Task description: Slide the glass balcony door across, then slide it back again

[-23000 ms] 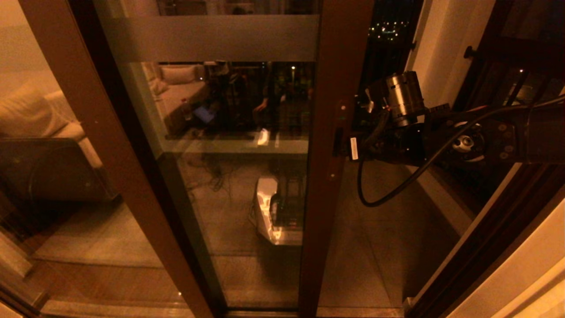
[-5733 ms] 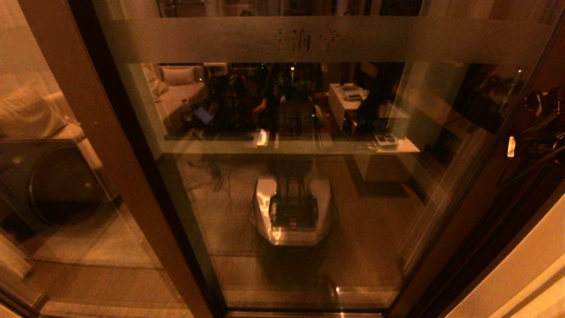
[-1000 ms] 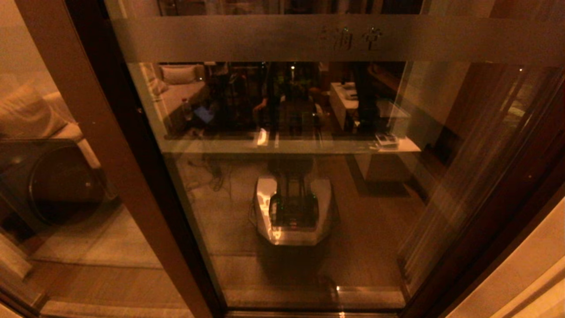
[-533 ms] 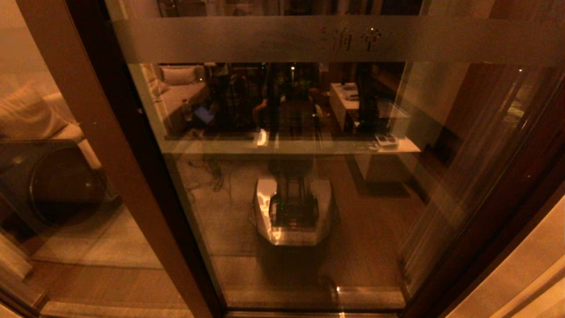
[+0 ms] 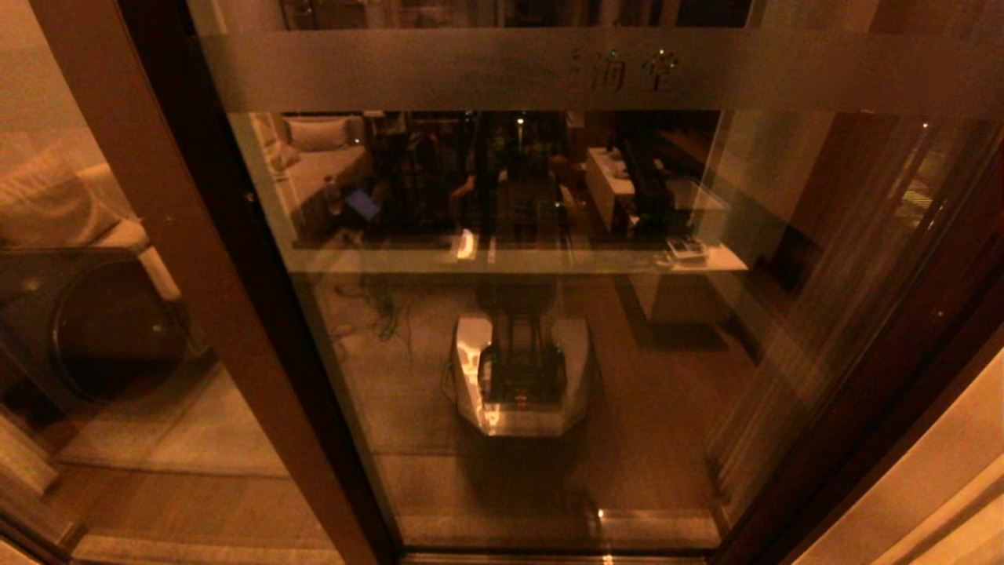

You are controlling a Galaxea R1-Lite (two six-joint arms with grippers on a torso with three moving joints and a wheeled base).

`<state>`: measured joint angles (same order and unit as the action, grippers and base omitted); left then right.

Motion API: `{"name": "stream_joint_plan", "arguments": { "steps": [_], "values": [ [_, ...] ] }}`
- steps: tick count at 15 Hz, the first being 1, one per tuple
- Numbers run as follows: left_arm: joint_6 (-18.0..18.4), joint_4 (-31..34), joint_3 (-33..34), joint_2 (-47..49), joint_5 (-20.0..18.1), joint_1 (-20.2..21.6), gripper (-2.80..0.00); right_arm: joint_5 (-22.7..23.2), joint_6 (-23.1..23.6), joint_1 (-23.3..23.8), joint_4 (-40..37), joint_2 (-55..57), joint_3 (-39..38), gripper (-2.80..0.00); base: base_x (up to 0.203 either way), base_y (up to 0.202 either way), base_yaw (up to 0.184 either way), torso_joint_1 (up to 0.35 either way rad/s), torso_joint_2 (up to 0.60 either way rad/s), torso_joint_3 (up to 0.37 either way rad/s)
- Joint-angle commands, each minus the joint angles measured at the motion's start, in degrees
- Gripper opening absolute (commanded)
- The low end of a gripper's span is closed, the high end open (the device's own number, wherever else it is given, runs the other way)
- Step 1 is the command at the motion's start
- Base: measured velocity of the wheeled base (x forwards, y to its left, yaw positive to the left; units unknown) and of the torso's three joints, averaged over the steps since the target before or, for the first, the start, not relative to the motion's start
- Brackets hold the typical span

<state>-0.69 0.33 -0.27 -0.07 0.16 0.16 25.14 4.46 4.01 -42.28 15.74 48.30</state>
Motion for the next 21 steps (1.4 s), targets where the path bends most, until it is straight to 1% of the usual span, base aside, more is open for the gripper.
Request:
{"name": "stream_joint_plan", "arguments": {
  "steps": [1, 2, 3, 5, 7, 9, 10, 11, 12, 13, 16, 17, 18, 19, 20, 21],
  "values": [
    [-0.01, 0.02, 0.00, 0.07, 0.02, 0.02, -2.80, -1.11, 0.07, 0.39, 1.75, 0.26, -1.48, -2.80, 0.000, 0.000, 0.000, 0.000, 0.00, 0.000],
    [-0.01, 0.02, 0.00, 0.07, 0.02, 0.02, -2.80, -1.59, 0.03, 0.37, 3.09, 0.26, -1.55, -2.80, 0.000, 0.000, 0.000, 0.000, 0.00, 0.000],
    [-0.01, 0.02, 0.00, 0.07, 0.02, 0.02, -2.80, -1.95, -0.05, -0.74, 3.60, 0.00, -1.73, -2.80, 0.000, 0.000, 0.000, 0.000, 0.00, 0.000],
    [-0.01, -0.06, 0.00, 0.07, 0.02, 0.02, -2.80, -4.51, 0.08, -4.48, 3.59, -2.64, -2.73, -2.80, 0.000, 0.000, 0.000, 0.000, 0.00, 0.000],
    [-0.01, 0.02, 0.00, 0.07, 0.02, 0.02, -2.80, -5.96, 0.70, -4.80, 3.49, -7.12, -5.90, -2.80, 0.000, 0.000, 0.000, 0.000, 0.00, 0.000],
    [-0.01, -0.05, 0.00, 0.07, 0.02, 0.02, -2.80, -7.45, 3.40, -4.39, 3.44, -13.52, -11.52, -2.80, 0.000, 0.000, 0.000, 0.000, 0.00, 0.000],
    [-0.01, -0.07, 0.00, 0.07, 0.02, 0.02, -2.80, -10.17, 6.17, -4.28, 3.61, -15.40, -15.35, -2.80, 0.000, 0.000, 0.000, 0.000, 0.00, 0.000],
    [-0.01, 0.02, 0.00, 0.07, 0.02, 0.02, -2.80, -13.94, 7.65, -4.20, 4.50, -15.68, -18.70, -2.80, 0.000, 0.000, 0.000, 0.000, 0.00, 0.000],
    [-0.01, -0.06, 0.00, 0.07, 0.02, 0.02, -2.80, -15.77, 8.07, -4.16, 7.02, -15.70, -22.52, -2.80, 0.000, 0.000, 0.000, 0.000, 0.00, 0.000],
    [-0.01, 0.02, 0.00, 0.07, 0.02, 0.02, -2.80, -17.14, 7.99, -4.16, 11.49, -15.72, -26.89, -2.80, 0.000, 0.000, 0.000, 0.000, 0.00, 0.000],
    [-0.01, 0.02, 0.00, 0.07, 0.02, 0.02, -2.80, -21.49, 8.22, -4.16, 33.59, -15.73, -43.03, -2.80, 0.000, 0.000, 0.000, 0.000, 0.00, 0.000],
    [-0.01, 0.01, 0.00, 0.07, 0.02, 0.02, -2.80, -22.21, 7.46, -4.17, 42.07, -15.73, -46.40, -2.80, 0.000, 0.000, 0.000, 0.000, 0.00, 0.000],
    [-0.01, -0.07, 0.00, 0.07, 0.02, 0.02, -2.80, -22.55, 6.50, -4.17, 45.73, -15.74, -47.46, -2.80, 0.000, 0.000, 0.000, 0.000, 0.00, 0.000],
    [-0.01, 0.02, 0.00, 0.07, 0.02, 0.02, -2.80, -22.80, 5.20, -4.17, 44.80, -15.74, -47.79, -2.80, 0.000, 0.000, 0.000, 0.000, 0.00, 0.000],
    [-0.01, 0.00, 0.00, 0.07, 0.02, 0.02, -2.80, -22.97, 1.89, -4.18, 41.28, -15.74, -48.07, -2.80, 0.000, 0.000, 0.000, 0.000, 0.00, 0.000],
    [-0.01, 0.02, 0.00, 0.07, 0.02, 0.02, -2.80, -22.88, 1.90, -4.21, 40.97, -15.74, -48.20, -2.80, 0.000, 0.000, 0.000, 0.000, 0.00, 0.000]
  ]
}}
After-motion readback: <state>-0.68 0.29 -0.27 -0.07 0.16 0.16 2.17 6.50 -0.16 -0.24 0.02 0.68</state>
